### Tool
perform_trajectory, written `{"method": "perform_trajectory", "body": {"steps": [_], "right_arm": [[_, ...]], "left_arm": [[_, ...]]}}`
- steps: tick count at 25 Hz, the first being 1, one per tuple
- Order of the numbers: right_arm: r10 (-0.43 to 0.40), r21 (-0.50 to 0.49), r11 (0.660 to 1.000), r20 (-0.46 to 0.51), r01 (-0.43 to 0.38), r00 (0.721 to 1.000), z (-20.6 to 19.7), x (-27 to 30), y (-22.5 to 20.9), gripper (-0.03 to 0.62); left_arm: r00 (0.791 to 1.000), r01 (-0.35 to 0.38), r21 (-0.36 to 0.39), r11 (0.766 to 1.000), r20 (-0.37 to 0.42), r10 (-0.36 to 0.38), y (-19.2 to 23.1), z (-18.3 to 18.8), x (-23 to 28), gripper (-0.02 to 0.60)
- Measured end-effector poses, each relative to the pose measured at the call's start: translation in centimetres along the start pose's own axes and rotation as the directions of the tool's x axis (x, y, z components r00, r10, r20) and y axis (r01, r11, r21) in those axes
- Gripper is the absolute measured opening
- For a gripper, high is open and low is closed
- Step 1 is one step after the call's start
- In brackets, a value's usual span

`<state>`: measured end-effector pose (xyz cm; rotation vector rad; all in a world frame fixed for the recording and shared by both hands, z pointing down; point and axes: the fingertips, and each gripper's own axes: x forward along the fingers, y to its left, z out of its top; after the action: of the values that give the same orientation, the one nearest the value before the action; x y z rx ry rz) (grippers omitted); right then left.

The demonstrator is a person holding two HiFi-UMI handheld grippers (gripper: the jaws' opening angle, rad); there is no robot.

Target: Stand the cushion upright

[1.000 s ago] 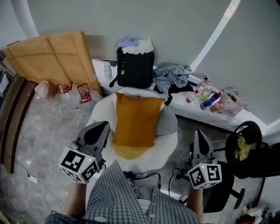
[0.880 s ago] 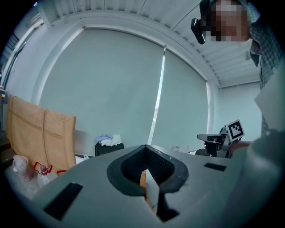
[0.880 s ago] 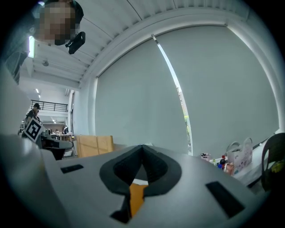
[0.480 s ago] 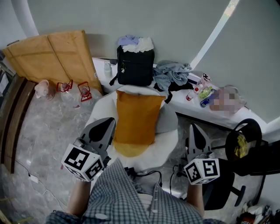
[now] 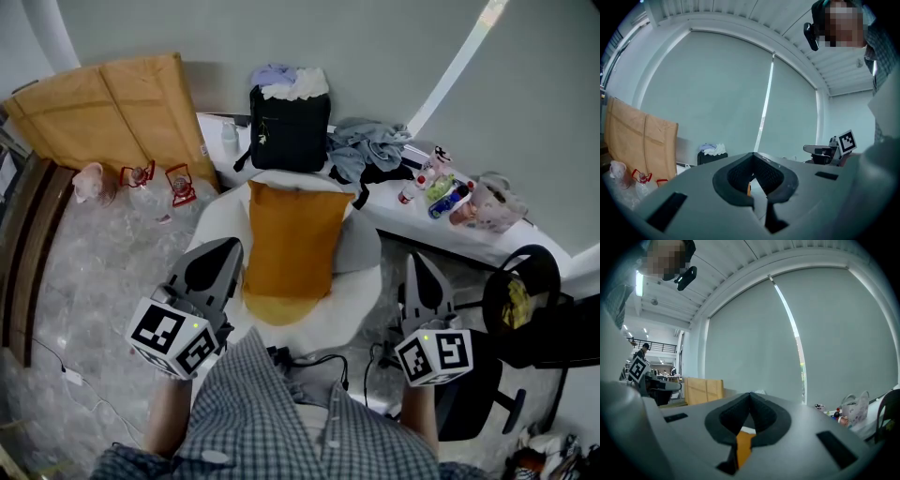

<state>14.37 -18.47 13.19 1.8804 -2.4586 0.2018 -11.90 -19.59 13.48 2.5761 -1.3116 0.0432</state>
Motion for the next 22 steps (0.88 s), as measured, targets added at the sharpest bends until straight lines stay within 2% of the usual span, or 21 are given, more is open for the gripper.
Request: {"method": "perform_trajectory", "body": {"steps": [12, 22], "right_arm": [[-0.007, -0.007, 1.0, -0.017, 0.007, 1.0, -0.8, -0.4, -0.1, 0.007], [0.01, -0.008, 1.0, -0.033, -0.011, 0.999, -1.3, -0.2, 0.5, 0.008]], "left_arm": [[1.0, -0.009, 0.021, 1.0, -0.011, 0.009, 0.0, -0.1, -0.3, 0.008], [1.0, -0.017, 0.002, 1.0, -0.004, 0.017, 0.3, -0.2, -0.5, 0.008]]}}
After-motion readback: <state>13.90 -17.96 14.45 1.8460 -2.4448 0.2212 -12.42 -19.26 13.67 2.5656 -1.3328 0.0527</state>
